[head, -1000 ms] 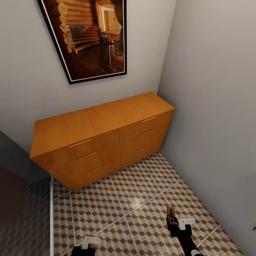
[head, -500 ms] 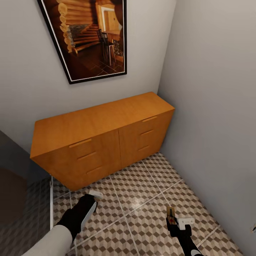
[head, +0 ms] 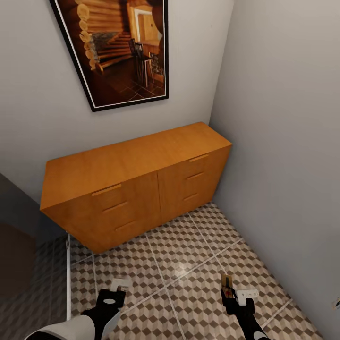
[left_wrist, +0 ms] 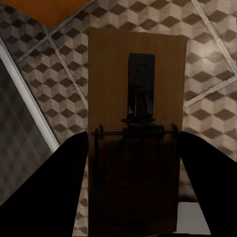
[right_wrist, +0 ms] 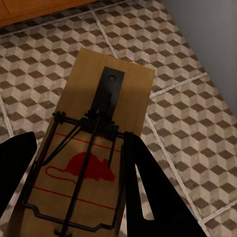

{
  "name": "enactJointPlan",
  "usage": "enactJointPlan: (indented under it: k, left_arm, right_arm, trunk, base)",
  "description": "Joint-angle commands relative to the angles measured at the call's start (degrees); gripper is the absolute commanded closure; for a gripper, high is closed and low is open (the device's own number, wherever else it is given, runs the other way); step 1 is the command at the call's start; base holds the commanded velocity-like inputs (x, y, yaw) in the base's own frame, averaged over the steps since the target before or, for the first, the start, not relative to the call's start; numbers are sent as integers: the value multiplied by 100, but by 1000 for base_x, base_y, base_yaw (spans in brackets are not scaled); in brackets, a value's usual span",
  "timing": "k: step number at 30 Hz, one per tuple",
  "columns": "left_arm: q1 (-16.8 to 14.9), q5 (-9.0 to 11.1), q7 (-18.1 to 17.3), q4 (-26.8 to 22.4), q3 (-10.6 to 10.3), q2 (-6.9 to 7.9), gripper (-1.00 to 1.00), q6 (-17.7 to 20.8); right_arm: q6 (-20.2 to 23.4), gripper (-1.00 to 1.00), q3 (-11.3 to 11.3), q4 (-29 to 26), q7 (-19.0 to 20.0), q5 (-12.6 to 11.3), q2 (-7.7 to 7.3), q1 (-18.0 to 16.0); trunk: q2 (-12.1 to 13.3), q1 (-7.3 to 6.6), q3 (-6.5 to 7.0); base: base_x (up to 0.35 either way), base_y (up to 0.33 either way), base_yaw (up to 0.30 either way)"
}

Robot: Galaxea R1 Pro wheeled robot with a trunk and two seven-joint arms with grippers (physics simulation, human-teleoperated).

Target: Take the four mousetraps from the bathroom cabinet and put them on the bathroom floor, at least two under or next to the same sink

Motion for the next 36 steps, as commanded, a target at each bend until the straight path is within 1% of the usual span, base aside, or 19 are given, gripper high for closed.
enactJointPlan:
  k: [1, 2, 5, 8, 11, 17, 19, 21, 23, 24, 25, 27, 31, 36]
  left_arm:
    - [-4, 48, -12, 151, -49, 10, 100, -134]
    - [-3, 48, -78, 273, -48, 18, 100, -213]
    - [-3, 55, -286, 409, -47, 39, 100, -302]
    - [4, 63, -613, 479, -46, 59, 100, -347]
    - [6, 65, -721, 500, -46, 68, 100, -363]
    - [8, 73, -770, 509, -45, 75, 100, -383]
    - [7, 74, -773, 510, -46, 75, 100, -450]
    - [9, 75, -774, 511, -46, 75, 100, -618]
    - [12, 78, -771, 512, -46, 75, 100, -950]
    - [12, 79, -770, 513, -46, 75, 100, -1047]
    - [14, 81, -764, 517, -46, 75, 100, -1323]
    - [15, 83, -761, 519, -46, 72, 100, -1542]
    - [15, 84, -759, 520, -46, 68, 100, -1649]
    - [15, 84, -757, 521, -46, 67, 100, -1663]
  right_arm:
    - [-16, 100, 52, 4, -12, -50, 1, -4]
    - [-16, 100, 52, 4, -12, -50, 2, -4]
    - [-16, 100, 52, 4, -12, -51, -1, -4]
    - [-16, 100, 50, 4, -12, -50, -5, -4]
    - [-16, 100, 51, 4, -8, -50, -6, -4]
    - [-14, 100, 52, 4, -4, -49, 2, -4]
    - [-14, 100, 52, 4, -4, -49, 2, -4]
    - [-12, 100, 52, 4, -4, -49, -2, -4]
    - [-10, 100, 52, 4, -5, -49, -4, -4]
    - [-10, 100, 50, 4, -7, -49, -5, -4]
    - [-9, 100, 49, 4, -14, -53, -5, -4]
    - [-8, 100, 50, 4, -25, -53, -6, -4]
    - [-8, 100, 46, 4, -38, -52, -6, -4]
    - [-8, 100, 44, 4, -46, -52, -6, -4]
  trunk:
    - [-9, 3, -8]
    - [-9, 3, -8]
    - [-9, 3, -8]
    - [-9, 3, -8]
    - [-9, 3, -8]
    - [-9, 3, -8]
    - [-9, 3, -8]
    - [-9, 3, -8]
    - [-9, 3, -8]
    - [-9, 3, -8]
    - [-9, 3, -8]
    - [-9, 3, -8]
    - [-9, 3, -8]
    - [-9, 3, -8]
  base:
    - [0, 0, 0]
    - [0, 0, 0]
    - [0, 0, 0]
    - [0, 0, 0]
    - [0, 0, 0]
    - [0, 0, 0]
    - [0, 0, 0]
    - [0, 0, 0]
    - [0, 0, 0]
    - [0, 0, 0]
    - [0, 0, 0]
    - [0, 0, 0]
    - [0, 0, 0]
    - [0, 0, 0]
